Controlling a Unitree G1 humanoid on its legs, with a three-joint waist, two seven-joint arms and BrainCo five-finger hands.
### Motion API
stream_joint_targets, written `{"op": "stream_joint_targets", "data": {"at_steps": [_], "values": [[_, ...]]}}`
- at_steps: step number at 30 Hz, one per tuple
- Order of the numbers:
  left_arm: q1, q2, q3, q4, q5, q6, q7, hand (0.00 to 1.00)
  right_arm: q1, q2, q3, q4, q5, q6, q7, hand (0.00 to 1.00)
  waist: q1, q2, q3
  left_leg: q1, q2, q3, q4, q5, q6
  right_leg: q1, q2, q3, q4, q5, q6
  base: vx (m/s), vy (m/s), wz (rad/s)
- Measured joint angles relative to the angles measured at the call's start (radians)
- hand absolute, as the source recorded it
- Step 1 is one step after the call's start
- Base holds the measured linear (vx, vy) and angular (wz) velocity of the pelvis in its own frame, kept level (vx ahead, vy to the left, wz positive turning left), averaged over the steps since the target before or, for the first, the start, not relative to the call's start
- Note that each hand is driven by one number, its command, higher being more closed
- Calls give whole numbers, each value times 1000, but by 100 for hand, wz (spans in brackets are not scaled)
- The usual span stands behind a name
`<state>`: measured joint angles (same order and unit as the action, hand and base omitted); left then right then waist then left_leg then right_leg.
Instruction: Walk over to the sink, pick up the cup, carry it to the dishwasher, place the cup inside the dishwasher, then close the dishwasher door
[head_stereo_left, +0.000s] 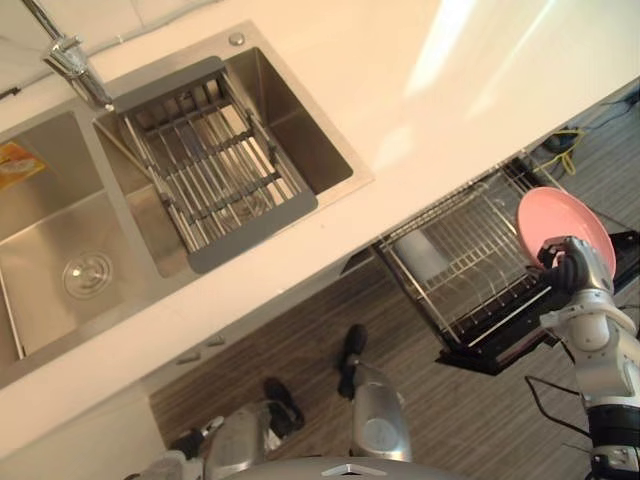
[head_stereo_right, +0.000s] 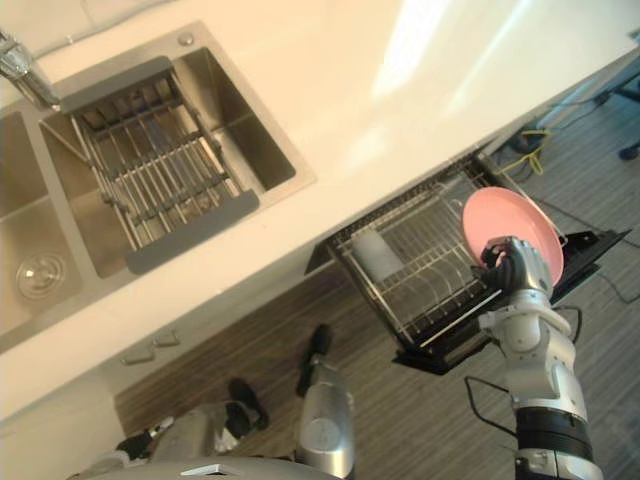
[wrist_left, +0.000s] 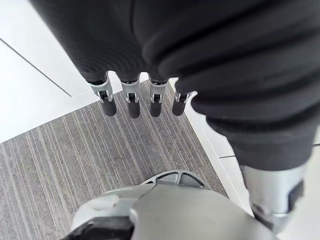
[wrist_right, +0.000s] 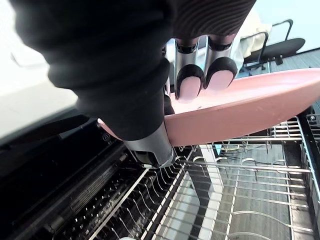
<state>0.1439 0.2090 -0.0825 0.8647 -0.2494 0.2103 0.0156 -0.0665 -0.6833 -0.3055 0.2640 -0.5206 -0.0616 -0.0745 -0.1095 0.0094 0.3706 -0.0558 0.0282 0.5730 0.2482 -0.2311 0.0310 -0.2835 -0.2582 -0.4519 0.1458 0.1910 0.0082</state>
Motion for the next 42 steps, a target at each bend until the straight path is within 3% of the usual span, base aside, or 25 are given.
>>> {"op": "stream_joint_targets", "data": {"at_steps": [4, 9, 14, 18, 23, 26, 28, 29, 33, 38, 42], "values": [[-1, -8, -17, -42, 55, -27, -2, 0, -64, -8, 42, 68, -30, 12, 0, 100, 2, 33, 24, -35, -2, -1, 14, -4, 8, -23, -3, 4, -14, 14, 1, -21, -6, 2], [-13, -25, -38, -51, -32, -14, -2, 0, -172, -85, 102, 137, -24, 48, 0, 100, 2, 94, 65, -70, -12, -10, 26, -2, 17, -45, -11, 3, -28, 28, 2, -14, 11, 4], [-18, -41, -42, -69, -54, -14, -20, 0, -272, -111, 122, 195, 55, 87, 7, 100, 11, 138, 94, -111, -23, -39, 29, 6, 27, -70, -17, 2, -43, 41, 2, -2, 14, 9], [-33, -46, -57, -69, -64, -14, -25, 0, -300, -112, 142, 239, 107, 132, 7, 100, 27, 164, 103, -126, -35, -55, 18, 18, 31, -81, -23, 2, -49, 45, 5, 11, 18, 9], [-34, -62, -68, -68, -76, -24, -43, 0, -366, -114, 142, 317, 182, 172, 10, 100, 24, 204, 114, -146, -63, -76, -10, 39, 42, -104, -42, -1, -50, 52, 10, 11, 31, 9], [-34, -61, -76, -68, -83, -26, -43, 0, -392, -114, 143, 347, 189, 185, 12, 100, 25, 207, 113, -152, -75, -90, -28, 54, 44, -113, -50, -3, -52, 55, 11, 25, 17, 9], [-34, -61, -76, -67, -95, -24, -41, 0, -399, -114, 148, 353, 210, 219, 11, 100, 27, 208, 112, -153, -83, -104, -42, 65, 46, -114, -54, -6, -52, 55, 11, 22, 2, 12], [-34, -61, -76, -66, -102, -21, -40, 0, -402, -114, 148, 357, 210, 228, 10, 0, 27, 208, 112, -153, -85, -106, -46, 68, 47, -114, -56, -6, -52, 55, 11, 15, 1, 11], [-34, -61, -76, -59, -142, 11, -42, 0, -459, -115, 147, 427, 235, 274, -37, 0, 29, 212, 110, -157, -95, -106, -66, 86, 47, -131, -60, -4, -52, 57, 9, 24, -17, 3], [-34, -70, -77, -48, -161, 11, -43, 0, -494, -133, 142, 426, 260, 311, -157, 0, 26, 230, 97, -153, -107, -109, -95, 106, 46, -141, -64, 0, -52, 60, 8, 44, -41, 0], [-35, -74, -77, -49, -181, 13, -43, 0, -496, -142, 126, 418, 260, 329, -208, 0, 26, 239, 91, -147, -109, -109, -95, 106, 47, -136, -65, 2, -52, 62, 8, 22, -36, -1]]}}
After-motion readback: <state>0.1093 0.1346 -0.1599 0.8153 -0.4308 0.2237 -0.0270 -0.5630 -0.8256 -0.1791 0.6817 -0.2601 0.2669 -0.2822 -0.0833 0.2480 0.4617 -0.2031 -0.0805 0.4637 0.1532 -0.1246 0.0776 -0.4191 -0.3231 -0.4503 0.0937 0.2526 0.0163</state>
